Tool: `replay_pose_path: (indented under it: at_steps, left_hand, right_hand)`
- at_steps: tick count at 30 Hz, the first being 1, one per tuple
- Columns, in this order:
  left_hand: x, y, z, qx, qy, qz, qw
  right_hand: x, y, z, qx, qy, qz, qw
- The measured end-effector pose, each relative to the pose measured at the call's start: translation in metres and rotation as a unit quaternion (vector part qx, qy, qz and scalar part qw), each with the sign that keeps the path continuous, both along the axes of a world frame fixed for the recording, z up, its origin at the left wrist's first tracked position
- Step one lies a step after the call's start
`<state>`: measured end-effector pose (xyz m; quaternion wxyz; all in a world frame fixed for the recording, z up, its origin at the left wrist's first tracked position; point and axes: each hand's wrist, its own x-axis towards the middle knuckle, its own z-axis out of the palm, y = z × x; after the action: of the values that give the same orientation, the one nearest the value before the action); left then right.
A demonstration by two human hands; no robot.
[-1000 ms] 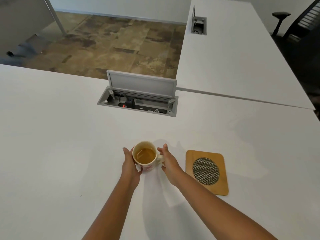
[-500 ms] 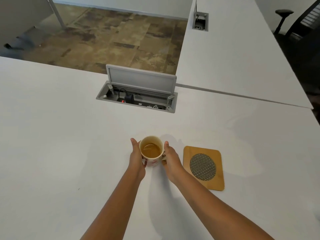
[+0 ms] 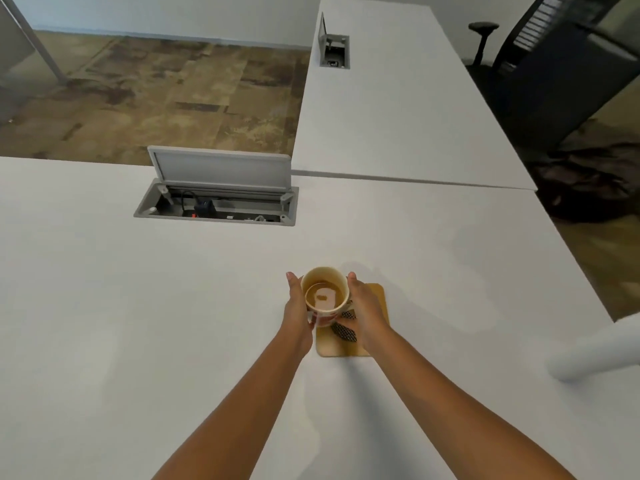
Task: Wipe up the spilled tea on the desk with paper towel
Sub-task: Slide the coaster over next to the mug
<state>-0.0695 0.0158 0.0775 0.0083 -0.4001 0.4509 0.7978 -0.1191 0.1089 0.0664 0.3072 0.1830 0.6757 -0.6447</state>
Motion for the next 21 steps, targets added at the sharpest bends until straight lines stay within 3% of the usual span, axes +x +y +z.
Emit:
replay_pose_path:
  at_steps: [21]
  left_hand:
    - [-0.018, 0.06, -0.028, -0.001, -0.018, -0.062, 0.998]
  right_hand:
    - [-0.009, 0.066, -0.011, -0.004, 0.008, -0.037, 0.999]
